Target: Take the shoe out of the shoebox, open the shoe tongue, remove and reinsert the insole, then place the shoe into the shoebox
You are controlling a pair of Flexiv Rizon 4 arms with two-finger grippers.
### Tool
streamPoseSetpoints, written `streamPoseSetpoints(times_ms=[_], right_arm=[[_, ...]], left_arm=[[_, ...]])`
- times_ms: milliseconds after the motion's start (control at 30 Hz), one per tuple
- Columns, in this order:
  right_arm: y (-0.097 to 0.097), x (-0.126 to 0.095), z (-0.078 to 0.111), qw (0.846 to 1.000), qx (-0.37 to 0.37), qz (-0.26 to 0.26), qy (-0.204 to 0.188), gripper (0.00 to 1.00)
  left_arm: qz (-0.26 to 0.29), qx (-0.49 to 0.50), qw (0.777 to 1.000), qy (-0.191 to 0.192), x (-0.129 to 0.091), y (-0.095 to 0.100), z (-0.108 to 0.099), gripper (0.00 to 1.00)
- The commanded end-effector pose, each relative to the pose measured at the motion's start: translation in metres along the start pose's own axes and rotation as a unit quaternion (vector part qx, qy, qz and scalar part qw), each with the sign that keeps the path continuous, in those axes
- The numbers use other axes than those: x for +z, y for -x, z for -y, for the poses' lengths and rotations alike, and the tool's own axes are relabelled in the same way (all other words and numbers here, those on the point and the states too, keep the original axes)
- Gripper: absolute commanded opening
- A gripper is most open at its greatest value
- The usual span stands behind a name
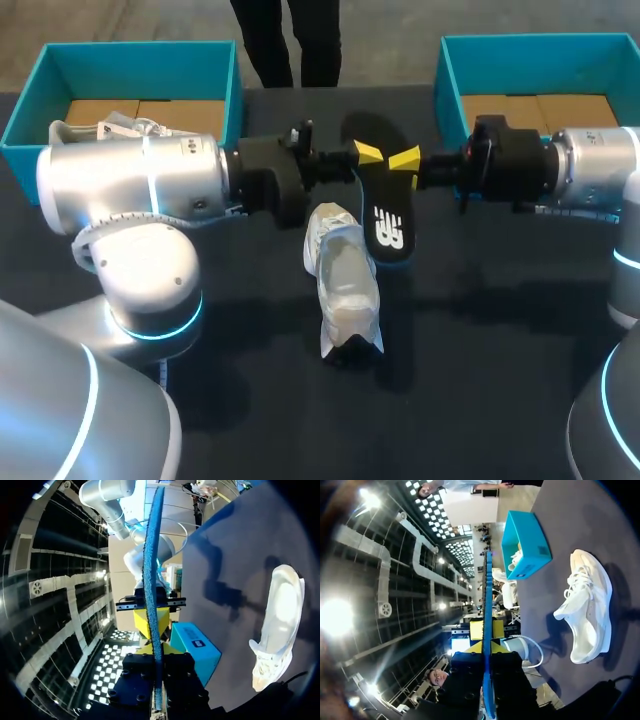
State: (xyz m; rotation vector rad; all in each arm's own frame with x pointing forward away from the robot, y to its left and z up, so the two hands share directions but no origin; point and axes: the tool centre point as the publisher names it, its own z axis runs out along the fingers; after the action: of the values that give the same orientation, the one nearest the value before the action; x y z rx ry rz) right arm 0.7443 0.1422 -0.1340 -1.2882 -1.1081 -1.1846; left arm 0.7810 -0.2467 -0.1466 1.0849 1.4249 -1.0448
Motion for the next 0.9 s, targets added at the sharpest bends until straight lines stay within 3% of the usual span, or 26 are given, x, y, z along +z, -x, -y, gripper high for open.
streamPoseSetpoints(times_ms=[33,267,567,700,900], right_arm=[[0.003,0.000,0.000,1.000,0.005,0.009,0.006,1.00],[0.011,-0.022,0.006,0.998,-0.010,0.036,0.044,1.00],[0.018,-0.043,0.008,0.985,-0.133,0.084,0.066,1.00],[0.021,-0.048,0.010,0.966,-0.228,0.107,0.059,1.00],[0.015,-0.048,0.012,0.924,-0.343,0.169,0.023,1.00]], left_arm=[[-0.013,-0.022,1.000,-0.007,-0.002,0.003,0.001,0.00],[-0.017,-0.086,0.995,-0.038,-0.011,0.006,0.006,0.00],[-0.045,-0.183,0.980,-0.070,-0.019,0.004,0.020,0.00],[-0.048,-0.203,0.975,-0.070,-0.020,0.006,0.023,0.00],[-0.043,-0.232,0.969,-0.066,-0.018,0.011,0.027,0.00]])
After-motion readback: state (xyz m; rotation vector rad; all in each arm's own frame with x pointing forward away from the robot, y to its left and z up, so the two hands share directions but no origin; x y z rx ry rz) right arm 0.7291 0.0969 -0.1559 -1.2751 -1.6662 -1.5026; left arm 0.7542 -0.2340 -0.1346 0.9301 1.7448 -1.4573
